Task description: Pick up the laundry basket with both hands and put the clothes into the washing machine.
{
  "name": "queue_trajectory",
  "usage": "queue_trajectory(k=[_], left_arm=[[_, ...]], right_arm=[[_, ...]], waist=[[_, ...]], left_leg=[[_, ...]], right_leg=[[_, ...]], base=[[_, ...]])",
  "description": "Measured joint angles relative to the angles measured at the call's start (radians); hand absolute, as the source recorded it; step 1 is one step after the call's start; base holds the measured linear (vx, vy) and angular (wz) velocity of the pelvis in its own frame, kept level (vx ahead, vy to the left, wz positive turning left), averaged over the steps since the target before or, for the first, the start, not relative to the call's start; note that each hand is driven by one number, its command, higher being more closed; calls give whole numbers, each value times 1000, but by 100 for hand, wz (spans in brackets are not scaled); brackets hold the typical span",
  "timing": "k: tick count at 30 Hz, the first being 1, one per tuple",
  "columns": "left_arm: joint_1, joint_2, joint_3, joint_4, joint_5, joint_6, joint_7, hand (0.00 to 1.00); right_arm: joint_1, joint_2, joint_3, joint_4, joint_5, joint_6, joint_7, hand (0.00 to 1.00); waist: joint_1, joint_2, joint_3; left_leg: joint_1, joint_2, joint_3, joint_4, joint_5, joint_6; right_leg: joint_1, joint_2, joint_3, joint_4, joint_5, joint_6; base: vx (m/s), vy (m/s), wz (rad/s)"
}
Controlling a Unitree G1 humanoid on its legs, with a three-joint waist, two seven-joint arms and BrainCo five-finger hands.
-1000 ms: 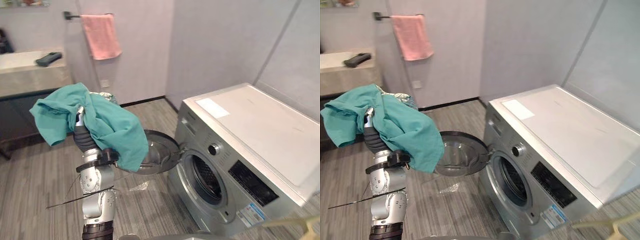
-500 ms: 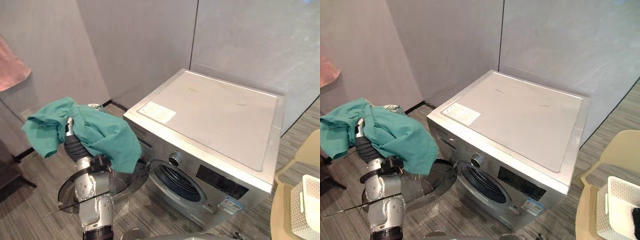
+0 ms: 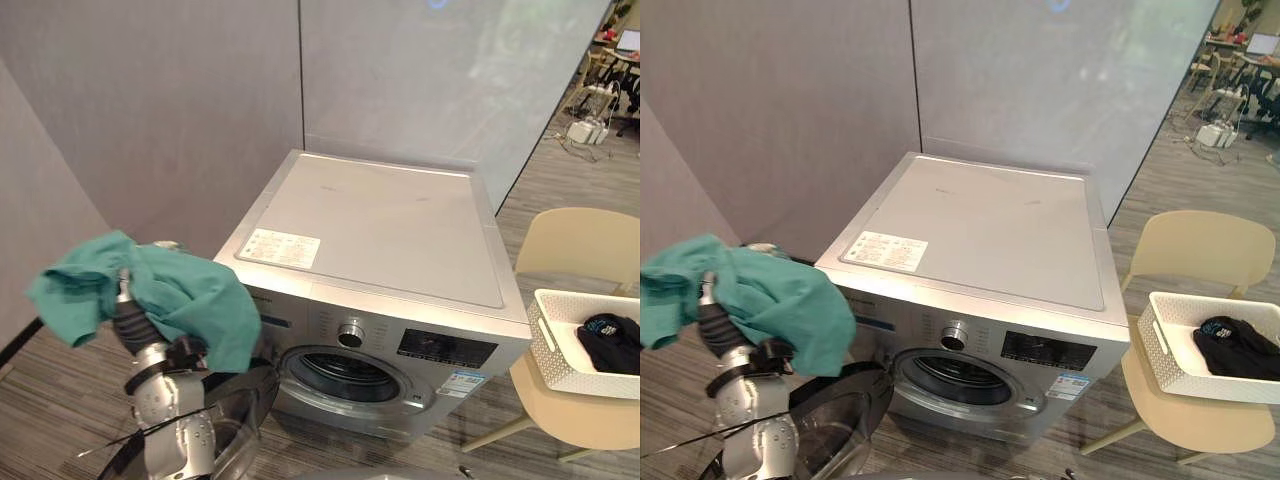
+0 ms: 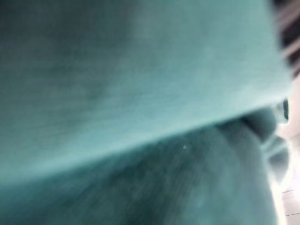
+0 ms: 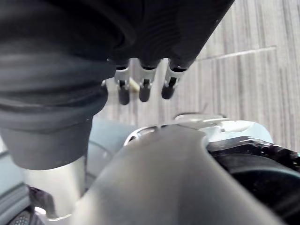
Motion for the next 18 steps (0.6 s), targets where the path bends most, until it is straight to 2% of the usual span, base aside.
queue_trajectory(k=[2,5,7,8,11,12,13,15,17,18], left_arm=[[23,5,-29,79,12,16,-18,100],[49,9,-96,182,15,36,-43,100],[84,7,-135,199,16,36,-58,100],[95,5,-146,199,16,35,-65,100],[124,5,-196,179,29,34,-87,100],[129,5,-206,159,48,34,-87,100],[131,6,-222,126,97,34,-87,100],[161,10,-242,88,187,34,-87,100],[194,25,-272,78,275,34,-86,100],[223,32,-294,67,335,34,-81,100]], right_arm=[[-25,-29,1,36,-38,7,0,0],[-62,-76,19,73,-83,13,-1,0],[-84,-95,62,85,-110,15,-3,0],[-89,-95,73,85,-110,15,-4,0],[-141,-91,171,51,-112,8,-21,0],[-157,-91,201,28,-112,5,-25,0],[-181,-93,231,7,-111,-2,-32,0],[-214,-101,257,-31,-110,-4,-48,0],[-245,-110,279,-54,-110,-9,-53,0],[-273,-115,297,-54,-110,-12,-79,0]], waist=[[0,20,-6],[-1,59,5],[1,63,16],[1,58,20],[9,19,117],[23,8,154],[32,-16,207],[52,-18,277],[64,-25,327],[78,-20,335]], left_leg=[[19,4,3,-65,40,-6],[48,6,1,-141,92,-8],[49,6,-2,-147,104,1],[43,6,-7,-141,104,0],[-33,7,-31,-29,103,1],[-77,10,-35,18,101,4],[-146,27,-40,85,80,11],[-244,71,-51,186,1,-1],[-316,95,-55,279,-34,0],[-370,112,-57,341,-58,-2]], right_leg=[[0,21,-3,-31,12,18],[0,42,-12,-57,23,8],[15,43,-25,-64,26,6],[15,41,-30,-59,26,6],[-43,3,-61,38,18,-5],[-79,-8,-62,77,10,-18],[-134,-11,-65,123,-5,-27],[-212,-4,-80,205,-58,-31],[-287,-8,-58,292,-90,-40],[-346,-7,-41,343,-107,-43]], base=[[66,-87,0],[111,-78,-2],[67,-39,6],[16,-14,23],[-69,-3,22],[-127,-22,12],[-189,-39,12],[-215,-39,12],[-230,-24,-13],[-237,-24,-29]])
